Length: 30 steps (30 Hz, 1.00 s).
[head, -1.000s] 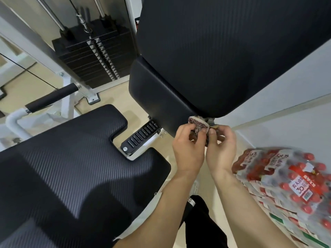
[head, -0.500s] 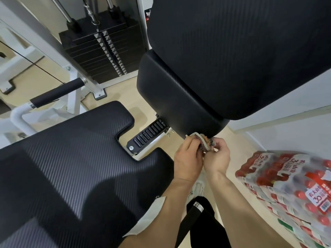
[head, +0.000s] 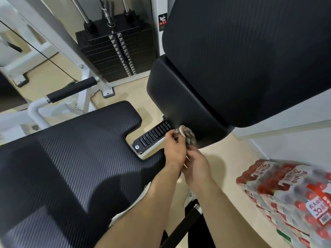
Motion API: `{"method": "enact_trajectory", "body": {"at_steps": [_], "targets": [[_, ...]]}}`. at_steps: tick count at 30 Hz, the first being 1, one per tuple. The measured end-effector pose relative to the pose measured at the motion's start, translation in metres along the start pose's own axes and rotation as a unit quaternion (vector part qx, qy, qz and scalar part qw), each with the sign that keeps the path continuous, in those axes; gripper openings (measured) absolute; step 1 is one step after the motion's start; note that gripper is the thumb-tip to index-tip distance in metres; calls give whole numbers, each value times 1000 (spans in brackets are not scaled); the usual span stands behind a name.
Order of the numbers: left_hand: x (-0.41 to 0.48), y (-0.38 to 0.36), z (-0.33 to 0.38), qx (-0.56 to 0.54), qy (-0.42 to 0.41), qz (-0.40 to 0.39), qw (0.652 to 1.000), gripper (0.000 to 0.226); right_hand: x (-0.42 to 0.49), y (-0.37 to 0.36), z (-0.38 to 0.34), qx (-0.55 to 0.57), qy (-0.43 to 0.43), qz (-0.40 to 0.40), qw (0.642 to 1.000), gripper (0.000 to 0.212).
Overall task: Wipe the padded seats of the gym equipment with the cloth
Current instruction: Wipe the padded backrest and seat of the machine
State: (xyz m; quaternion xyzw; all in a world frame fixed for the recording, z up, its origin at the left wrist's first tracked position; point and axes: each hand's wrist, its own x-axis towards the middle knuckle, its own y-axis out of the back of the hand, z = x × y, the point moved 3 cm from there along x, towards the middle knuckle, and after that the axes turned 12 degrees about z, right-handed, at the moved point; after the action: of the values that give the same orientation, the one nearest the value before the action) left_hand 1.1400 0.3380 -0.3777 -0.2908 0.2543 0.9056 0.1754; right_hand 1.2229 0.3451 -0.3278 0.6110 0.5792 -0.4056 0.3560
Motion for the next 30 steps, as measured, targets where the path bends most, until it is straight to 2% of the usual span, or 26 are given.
{"method": "enact_trajectory", "body": {"at_steps": [1, 3, 5, 7, 9, 11, 14, 17, 19, 21, 23, 27, 30], "targets": [[5, -1, -1, -7, 45, -9, 999, 26, 0, -1, 1, -7, 10, 12, 1000, 36], [8, -4, -2, -53, 147, -79, 984, 42, 0, 1, -2, -36, 45, 39, 998, 36], [4, -2, 1, -79, 164, -119, 976, 45, 1, 7, -7, -68, 80, 56, 993, 32], [11, 2, 6, -128, 146, -73, 978, 33, 0, 9, -12, -105, 116, 75, 985, 29], [26, 11, 22, -225, 138, 11, 965, 25, -1, 8, -16, -135, 134, 104, 976, 27], [50, 18, 51, -283, 90, 76, 952, 15, -3, 1, -19, -156, 135, 94, 974, 26], [99, 22, 115, -238, 5, 138, 961, 10, -6, -25, -34, -204, 173, 37, 963, 24], [156, 14, 153, -190, -36, 126, 973, 34, -10, -52, -51, -235, 193, -13, 953, 23], [174, 10, 171, -150, -83, 101, 980, 43, -15, -65, -60, -245, 196, -40, 949, 26], [150, 12, 212, -123, -141, 49, 981, 26, -21, -73, -68, -248, 203, -66, 945, 26], [128, 7, 250, -129, -177, -19, 976, 23, -31, -76, -76, -247, 210, -74, 943, 26], [104, 15, 285, -111, -158, -58, 980, 29, -60, -76, -100, -242, 200, -63, 947, 28], [93, 18, 296, -78, -151, -73, 983, 17, -85, -78, -130, -243, 212, -74, 944, 29]]}}
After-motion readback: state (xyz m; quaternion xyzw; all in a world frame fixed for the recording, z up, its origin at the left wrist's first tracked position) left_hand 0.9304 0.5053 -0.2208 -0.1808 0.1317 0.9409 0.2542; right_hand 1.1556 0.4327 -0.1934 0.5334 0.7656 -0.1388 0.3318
